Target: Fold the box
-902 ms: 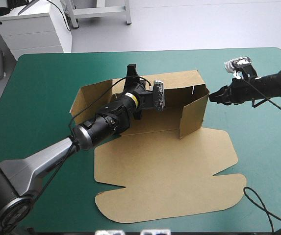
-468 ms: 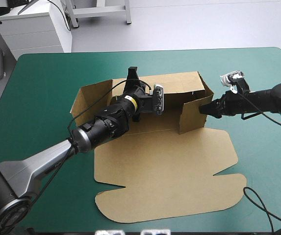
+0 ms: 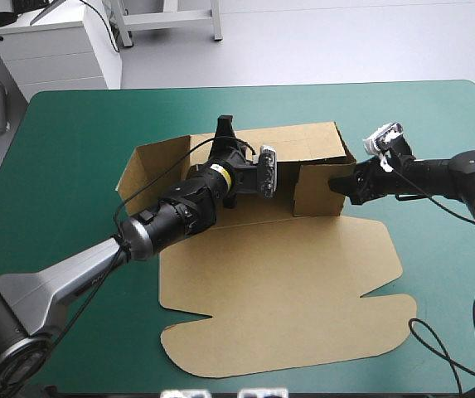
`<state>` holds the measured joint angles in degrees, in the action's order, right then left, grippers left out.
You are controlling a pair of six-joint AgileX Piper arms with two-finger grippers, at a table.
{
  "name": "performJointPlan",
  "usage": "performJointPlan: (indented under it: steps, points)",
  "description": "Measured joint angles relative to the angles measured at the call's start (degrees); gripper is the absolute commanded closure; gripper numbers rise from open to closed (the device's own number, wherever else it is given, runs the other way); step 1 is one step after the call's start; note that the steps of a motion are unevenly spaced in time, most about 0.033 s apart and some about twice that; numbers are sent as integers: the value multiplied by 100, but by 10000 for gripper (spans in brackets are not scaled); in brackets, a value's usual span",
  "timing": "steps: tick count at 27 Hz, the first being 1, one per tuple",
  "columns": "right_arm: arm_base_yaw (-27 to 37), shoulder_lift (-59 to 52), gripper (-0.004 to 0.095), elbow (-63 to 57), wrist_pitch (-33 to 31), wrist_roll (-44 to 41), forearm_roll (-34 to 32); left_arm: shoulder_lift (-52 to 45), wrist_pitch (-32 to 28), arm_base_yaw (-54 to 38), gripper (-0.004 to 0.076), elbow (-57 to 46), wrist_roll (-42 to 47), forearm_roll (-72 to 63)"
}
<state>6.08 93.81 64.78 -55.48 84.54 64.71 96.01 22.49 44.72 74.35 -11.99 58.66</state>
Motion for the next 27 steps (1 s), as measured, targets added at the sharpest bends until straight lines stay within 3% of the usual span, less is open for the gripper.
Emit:
performJointPlan:
  steps: [8, 17, 27]
  points:
    - [-572, -41, 410, 0, 840, -90, -300, 0, -14, 0, 731, -10, 0, -37]
    - [-858, -60, 930, 0, 1527, -445, -631, 0, -39, -22, 731, -11, 0, -92]
    - [-858, -79, 925, 10, 1408, -736, -590, -36, 183, 1, 731, -16, 0, -139]
